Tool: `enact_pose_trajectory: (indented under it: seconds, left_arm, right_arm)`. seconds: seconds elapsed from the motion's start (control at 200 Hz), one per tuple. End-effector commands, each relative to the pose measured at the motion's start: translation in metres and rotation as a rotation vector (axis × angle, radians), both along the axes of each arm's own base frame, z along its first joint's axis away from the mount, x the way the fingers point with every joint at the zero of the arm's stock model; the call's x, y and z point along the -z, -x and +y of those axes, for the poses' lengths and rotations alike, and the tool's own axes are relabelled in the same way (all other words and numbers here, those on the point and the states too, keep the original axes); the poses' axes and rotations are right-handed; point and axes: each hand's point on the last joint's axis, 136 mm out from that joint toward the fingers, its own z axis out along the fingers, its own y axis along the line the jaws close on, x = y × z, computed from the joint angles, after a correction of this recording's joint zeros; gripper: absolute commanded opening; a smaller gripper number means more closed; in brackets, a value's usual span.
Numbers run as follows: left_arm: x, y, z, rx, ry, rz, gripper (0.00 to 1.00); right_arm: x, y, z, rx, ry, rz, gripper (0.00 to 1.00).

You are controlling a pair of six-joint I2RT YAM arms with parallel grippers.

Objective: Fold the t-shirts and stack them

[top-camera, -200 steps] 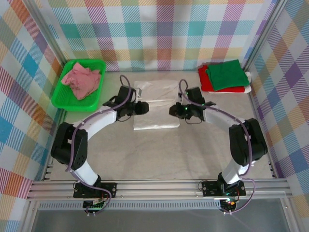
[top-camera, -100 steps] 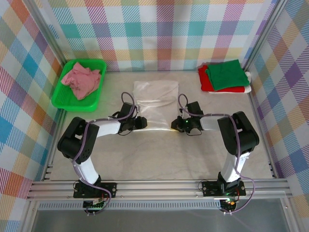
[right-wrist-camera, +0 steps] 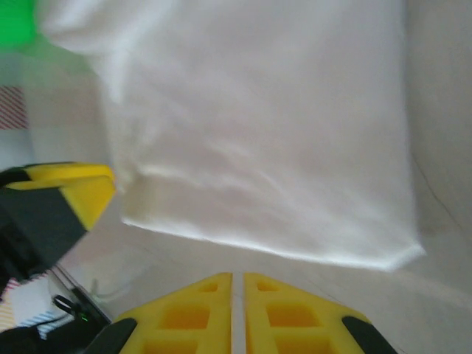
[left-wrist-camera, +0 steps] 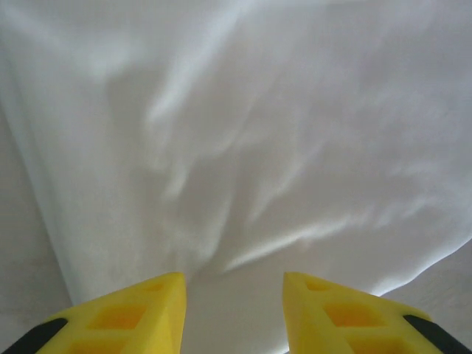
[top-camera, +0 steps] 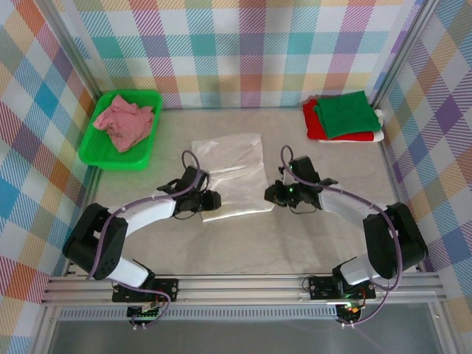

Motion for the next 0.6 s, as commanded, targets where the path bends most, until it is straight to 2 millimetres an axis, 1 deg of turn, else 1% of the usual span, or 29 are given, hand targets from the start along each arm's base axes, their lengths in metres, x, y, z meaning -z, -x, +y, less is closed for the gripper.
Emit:
enact_pose_trajectory:
  seconds: [0.0, 0.015, 0.02, 0.025, 0.04, 0.045, 0.07, 0.075, 0.235, 0.345, 0.465, 0.53, 0.595]
  left_arm:
    - [-0.034, -0.034, 0.0, 0.021, -0.011, -0.097, 0.38]
    - [-0.035, -0.037, -0.002, 0.026, -0.011, -0.103, 0.38]
    - [-0.035, -0.038, -0.003, 0.027, -0.009, -0.104, 0.38]
    - [-0.035, -0.039, -0.003, 0.03, -0.01, -0.106, 0.37]
    - [-0.035, -0.042, -0.006, 0.037, -0.009, -0.108, 0.37]
    - [-0.035, -0.043, -0.007, 0.039, -0.008, -0.11, 0.36]
    - [-0.034, -0.047, -0.01, 0.052, -0.004, -0.114, 0.35]
    - [-0.033, -0.047, -0.011, 0.053, -0.003, -0.114, 0.35]
    - [-0.014, -0.062, -0.027, 0.061, 0.051, -0.114, 0.33]
    - [-0.012, -0.072, -0.035, 0.069, 0.067, -0.121, 0.32]
    - [-0.007, -0.084, -0.034, 0.057, 0.041, -0.146, 0.32]
    - [-0.005, -0.093, -0.031, 0.045, 0.013, -0.161, 0.32]
    - [-0.007, -0.105, -0.029, 0.037, -0.001, -0.176, 0.32]
  right_arm:
    - [-0.017, -0.026, 0.012, -0.023, -0.003, -0.045, 0.1]
    - [-0.018, -0.028, 0.014, -0.027, -0.007, -0.05, 0.1]
    - [-0.015, -0.03, 0.015, -0.028, -0.005, -0.043, 0.1]
    - [-0.017, -0.031, 0.016, -0.03, -0.009, -0.05, 0.09]
    - [-0.013, -0.034, 0.018, -0.033, -0.009, -0.043, 0.09]
    - [-0.016, -0.036, 0.019, -0.035, -0.013, -0.05, 0.09]
    - [-0.012, -0.041, 0.023, -0.041, -0.019, -0.05, 0.08]
    - [-0.014, -0.042, 0.024, -0.043, -0.023, -0.057, 0.08]
    - [0.013, -0.077, 0.045, -0.072, -0.024, -0.048, 0.05]
    - [0.026, -0.093, 0.056, -0.081, -0.024, -0.046, 0.03]
    - [0.04, -0.106, 0.062, -0.088, -0.001, -0.051, 0.03]
    - [0.048, -0.114, 0.063, -0.079, 0.017, -0.052, 0.03]
    - [0.051, -0.123, 0.065, -0.068, 0.025, -0.062, 0.03]
